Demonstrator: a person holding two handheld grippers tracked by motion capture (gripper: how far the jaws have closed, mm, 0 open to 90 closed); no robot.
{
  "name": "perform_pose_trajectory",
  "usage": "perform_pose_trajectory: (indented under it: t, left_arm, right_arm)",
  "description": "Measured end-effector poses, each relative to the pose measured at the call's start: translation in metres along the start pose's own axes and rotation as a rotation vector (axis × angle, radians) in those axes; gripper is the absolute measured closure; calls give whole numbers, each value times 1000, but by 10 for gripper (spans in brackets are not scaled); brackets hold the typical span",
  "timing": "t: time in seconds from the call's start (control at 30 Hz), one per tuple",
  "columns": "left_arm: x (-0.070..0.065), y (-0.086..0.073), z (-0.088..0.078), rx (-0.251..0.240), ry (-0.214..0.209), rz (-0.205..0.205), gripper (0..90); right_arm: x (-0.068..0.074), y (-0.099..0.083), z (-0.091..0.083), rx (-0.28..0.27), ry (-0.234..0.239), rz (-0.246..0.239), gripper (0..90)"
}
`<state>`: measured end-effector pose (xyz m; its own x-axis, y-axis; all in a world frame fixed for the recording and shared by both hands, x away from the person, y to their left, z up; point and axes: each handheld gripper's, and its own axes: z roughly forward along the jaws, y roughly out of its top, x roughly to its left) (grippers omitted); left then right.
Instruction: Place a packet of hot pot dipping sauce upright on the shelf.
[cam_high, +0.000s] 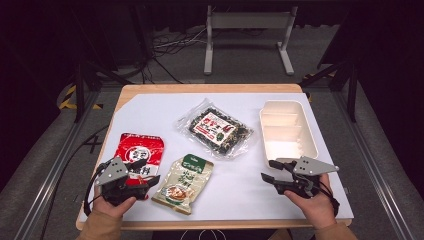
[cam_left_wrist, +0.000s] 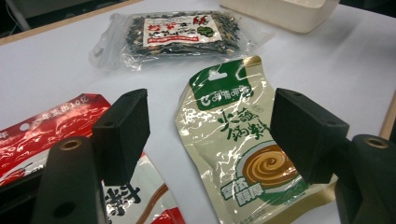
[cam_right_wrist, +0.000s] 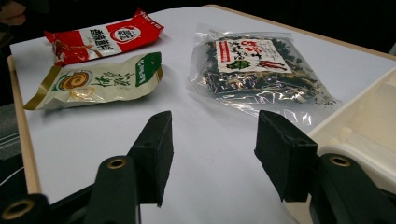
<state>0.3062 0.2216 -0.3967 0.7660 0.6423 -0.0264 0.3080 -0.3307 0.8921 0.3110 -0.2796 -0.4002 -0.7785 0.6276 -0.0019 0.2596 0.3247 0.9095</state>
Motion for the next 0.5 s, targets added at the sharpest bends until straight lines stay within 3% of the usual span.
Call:
perform_pose_trajectory:
  t: [0.3, 0.43, 0.5]
  left_arm:
    - [2, 0, -4, -21, -8, -30, 291]
    - [1, -1, -3, -21, -11, -22, 290]
    - [1, 0, -4, -24, -11, -19, 289]
  right_arm:
    - [4, 9, 4, 9, 37, -22, 469]
    - [4, 10, 8, 6, 55, -32, 446]
    - [5, 11, 10, 18, 69, -13, 435]
